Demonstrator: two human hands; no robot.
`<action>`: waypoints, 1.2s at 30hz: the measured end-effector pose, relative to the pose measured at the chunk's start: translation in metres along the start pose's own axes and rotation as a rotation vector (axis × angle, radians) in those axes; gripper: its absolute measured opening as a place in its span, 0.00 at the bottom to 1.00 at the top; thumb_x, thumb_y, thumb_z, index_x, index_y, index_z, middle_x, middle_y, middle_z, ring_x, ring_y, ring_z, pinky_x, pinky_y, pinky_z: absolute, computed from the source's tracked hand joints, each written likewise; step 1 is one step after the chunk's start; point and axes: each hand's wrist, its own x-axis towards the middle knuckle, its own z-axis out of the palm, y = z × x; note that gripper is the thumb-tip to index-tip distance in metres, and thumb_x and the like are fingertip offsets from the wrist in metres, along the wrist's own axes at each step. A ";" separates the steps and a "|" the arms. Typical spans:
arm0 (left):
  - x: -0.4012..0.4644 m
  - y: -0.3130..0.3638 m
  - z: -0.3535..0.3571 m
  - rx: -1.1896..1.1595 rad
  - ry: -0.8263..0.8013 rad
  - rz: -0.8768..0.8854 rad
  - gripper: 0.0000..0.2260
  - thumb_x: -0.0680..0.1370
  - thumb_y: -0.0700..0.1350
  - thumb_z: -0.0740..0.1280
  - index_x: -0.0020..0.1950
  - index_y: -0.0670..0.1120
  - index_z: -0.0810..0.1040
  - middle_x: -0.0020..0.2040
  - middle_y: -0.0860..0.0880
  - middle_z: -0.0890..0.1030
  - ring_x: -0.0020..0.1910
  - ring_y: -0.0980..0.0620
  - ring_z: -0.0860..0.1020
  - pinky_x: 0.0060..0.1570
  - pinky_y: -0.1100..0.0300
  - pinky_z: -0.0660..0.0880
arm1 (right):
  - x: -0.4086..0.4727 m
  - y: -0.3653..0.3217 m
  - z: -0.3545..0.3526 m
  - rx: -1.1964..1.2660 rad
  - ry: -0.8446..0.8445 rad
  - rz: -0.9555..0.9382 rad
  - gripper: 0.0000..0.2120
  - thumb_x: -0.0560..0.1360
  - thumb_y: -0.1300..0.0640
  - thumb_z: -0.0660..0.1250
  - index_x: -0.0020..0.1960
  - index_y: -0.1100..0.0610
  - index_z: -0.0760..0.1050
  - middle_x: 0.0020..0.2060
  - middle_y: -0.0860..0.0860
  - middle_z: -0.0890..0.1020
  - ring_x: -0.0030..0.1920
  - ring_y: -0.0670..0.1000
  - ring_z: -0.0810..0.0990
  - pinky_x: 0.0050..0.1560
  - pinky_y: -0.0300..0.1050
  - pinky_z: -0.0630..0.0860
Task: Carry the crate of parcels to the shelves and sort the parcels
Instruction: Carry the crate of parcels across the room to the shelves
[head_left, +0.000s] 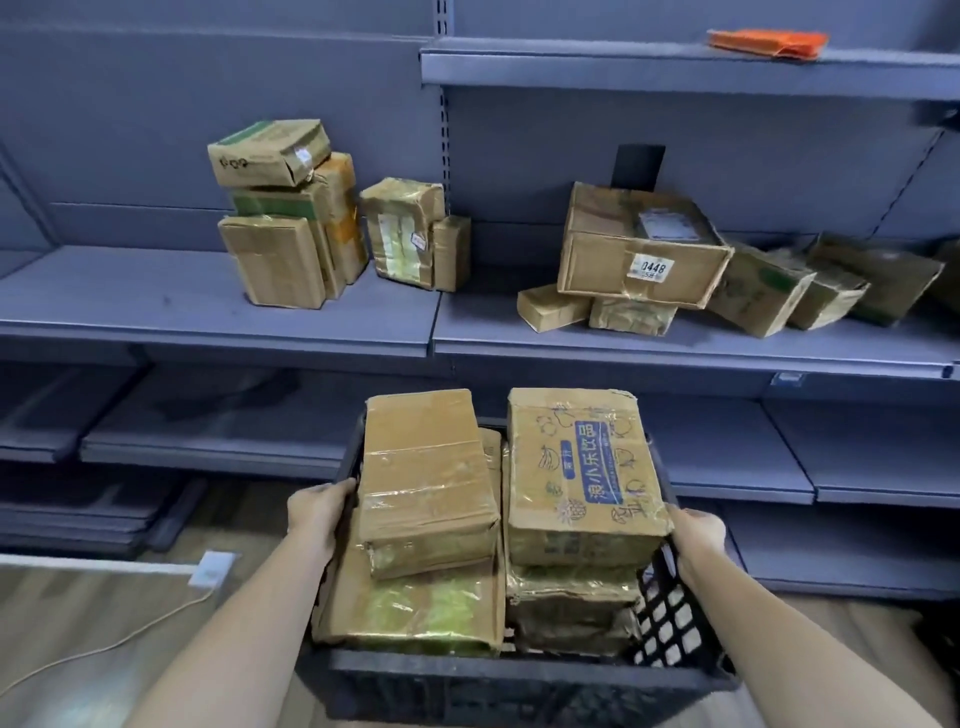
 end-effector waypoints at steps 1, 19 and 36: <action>0.004 -0.005 -0.001 -0.006 0.003 -0.003 0.14 0.66 0.40 0.77 0.49 0.37 0.82 0.46 0.40 0.84 0.44 0.45 0.80 0.55 0.51 0.77 | 0.011 0.009 0.004 -0.028 -0.019 -0.008 0.19 0.55 0.42 0.70 0.40 0.53 0.76 0.41 0.60 0.84 0.41 0.59 0.79 0.47 0.52 0.77; 0.115 -0.149 0.011 0.068 -0.077 0.031 0.24 0.71 0.36 0.73 0.67 0.38 0.74 0.63 0.36 0.77 0.61 0.39 0.77 0.65 0.50 0.71 | 0.033 0.135 0.056 -0.168 -0.020 -0.114 0.08 0.70 0.55 0.70 0.43 0.60 0.82 0.37 0.57 0.85 0.43 0.58 0.84 0.51 0.55 0.81; 0.240 -0.338 0.048 0.082 -0.074 -0.016 0.24 0.71 0.36 0.73 0.67 0.35 0.73 0.62 0.35 0.78 0.61 0.39 0.77 0.66 0.48 0.71 | 0.171 0.323 0.124 -0.165 0.023 -0.082 0.17 0.70 0.55 0.72 0.55 0.63 0.80 0.43 0.58 0.85 0.48 0.60 0.83 0.55 0.55 0.79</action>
